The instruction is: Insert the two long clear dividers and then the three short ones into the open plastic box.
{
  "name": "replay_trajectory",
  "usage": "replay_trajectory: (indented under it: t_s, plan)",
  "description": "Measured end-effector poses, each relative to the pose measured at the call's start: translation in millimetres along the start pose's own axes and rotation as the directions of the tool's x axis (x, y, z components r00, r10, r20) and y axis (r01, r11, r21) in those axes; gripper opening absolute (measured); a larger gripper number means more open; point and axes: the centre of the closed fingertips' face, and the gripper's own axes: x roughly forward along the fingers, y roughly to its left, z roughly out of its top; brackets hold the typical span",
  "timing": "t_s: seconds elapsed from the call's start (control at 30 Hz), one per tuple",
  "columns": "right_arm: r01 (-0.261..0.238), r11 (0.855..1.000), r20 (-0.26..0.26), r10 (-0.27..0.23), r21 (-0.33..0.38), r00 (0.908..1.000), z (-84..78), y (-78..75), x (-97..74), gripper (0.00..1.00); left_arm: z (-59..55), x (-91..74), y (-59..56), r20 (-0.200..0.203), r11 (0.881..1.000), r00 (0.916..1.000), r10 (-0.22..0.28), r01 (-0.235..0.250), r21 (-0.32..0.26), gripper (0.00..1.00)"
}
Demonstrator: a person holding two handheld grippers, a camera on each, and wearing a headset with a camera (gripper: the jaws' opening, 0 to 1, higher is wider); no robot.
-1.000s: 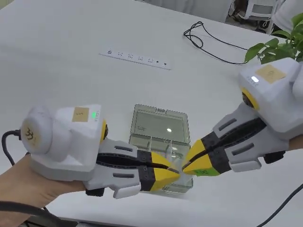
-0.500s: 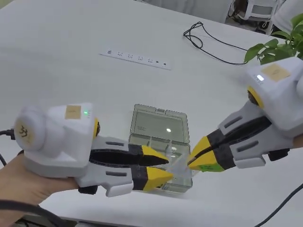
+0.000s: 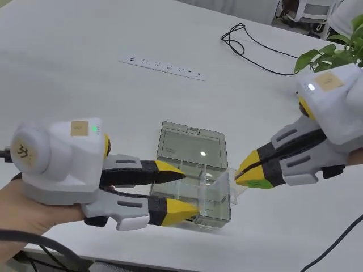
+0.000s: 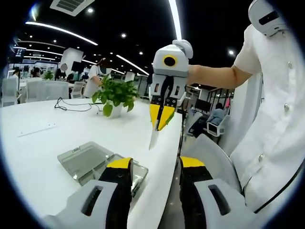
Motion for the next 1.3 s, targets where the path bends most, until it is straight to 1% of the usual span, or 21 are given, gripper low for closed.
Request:
replay_trajectory:
  t_s: [0.1,0.27,0.33,0.47,0.57,0.63,0.67,0.73,0.77,0.83,0.97,1.03,1.2,1.3]
  plan:
    - [0.028,1.0,-0.032,-0.028,0.0,0.9991,-8.2,-8.5,2.2,0.02,-5.1,-2.7,4.6,-0.014,1.0,0.9998,0.015,-0.015,-0.005,0.41]
    - [0.047,0.999,-0.072,-0.048,-0.014,0.9963,-18.5,-16.6,7.1,0.02,-8.4,-6.9,10.2,-0.015,0.999,0.9993,0.033,-0.033,-0.008,0.5]
    - [0.053,0.998,-0.081,-0.054,-0.014,0.9953,-20.7,-20.3,9.3,0.02,-9.5,-8.2,12.0,-0.015,0.999,0.9991,0.039,-0.039,-0.008,0.52]
    - [0.069,0.997,-0.11,-0.072,-0.028,0.9913,-27.1,-28.4,14.7,0.02,-14.9,-10.8,15.7,-0.028,0.999,0.9982,0.053,-0.053,-0.007,0.58]
    - [0.07,0.997,-0.121,-0.072,-0.023,0.99,-31.0,-32.4,20.6,0.02,-18.3,-13.3,18.8,-0.033,0.998,0.9973,0.065,-0.065,-0.001,0.63]
    - [0.07,0.997,-0.133,-0.072,-0.025,0.9885,-34.2,-34.2,25.2,0.02,-21.3,-14.8,22.3,-0.04,0.997,0.9961,0.078,-0.079,-0.014,0.65]
    - [0.068,0.997,-0.139,-0.071,-0.027,0.9878,-35.8,-34.9,27.2,0.02,-23.1,-15.6,24.2,-0.042,0.996,0.9955,0.085,-0.085,-0.011,0.67]
    - [0.068,0.997,-0.148,-0.071,-0.024,0.9865,-40.7,-38.8,33.1,0.02,-25.9,-16.7,27.2,-0.047,0.995,0.9944,0.094,-0.095,-0.013,0.71]
    - [0.068,0.998,-0.154,-0.07,-0.019,0.9855,-47.0,-43.4,37.8,0.02,-26.9,-17.1,28.2,-0.049,0.995,0.994,0.098,-0.098,-0.013,0.72]
    - [0.075,0.997,-0.168,-0.077,-0.016,0.9828,-52.4,-48.6,41.6,0.02,-28.7,-17.9,30.1,-0.051,0.994,0.9934,0.103,-0.104,-0.015,0.75]
    - [0.077,0.997,-0.191,-0.078,-0.013,0.9785,-60.0,-53.4,49.4,0.02,-32.0,-19.3,34.0,-0.058,0.993,0.9913,0.119,-0.12,-0.022,0.79]
    - [0.073,0.997,-0.197,-0.073,-0.009,0.9777,-67.6,-57.8,56.3,0.02,-32.6,-19.5,35.8,-0.057,0.992,0.9905,0.125,-0.127,-0.026,0.83]
    - [0.071,0.997,-0.2,-0.07,-0.004,0.9773,-69.0,-61.9,61.2,0.02,-34.4,-19.7,38.5,-0.061,0.991,0.9899,0.128,-0.13,-0.034,0.85]
    - [0.065,0.998,-0.21,-0.066,-0.009,0.9754,-70.5,-61.5,62.4,0.02,-34.3,-19.4,38.6,-0.06,0.991,0.9901,0.127,-0.129,-0.035,0.87]
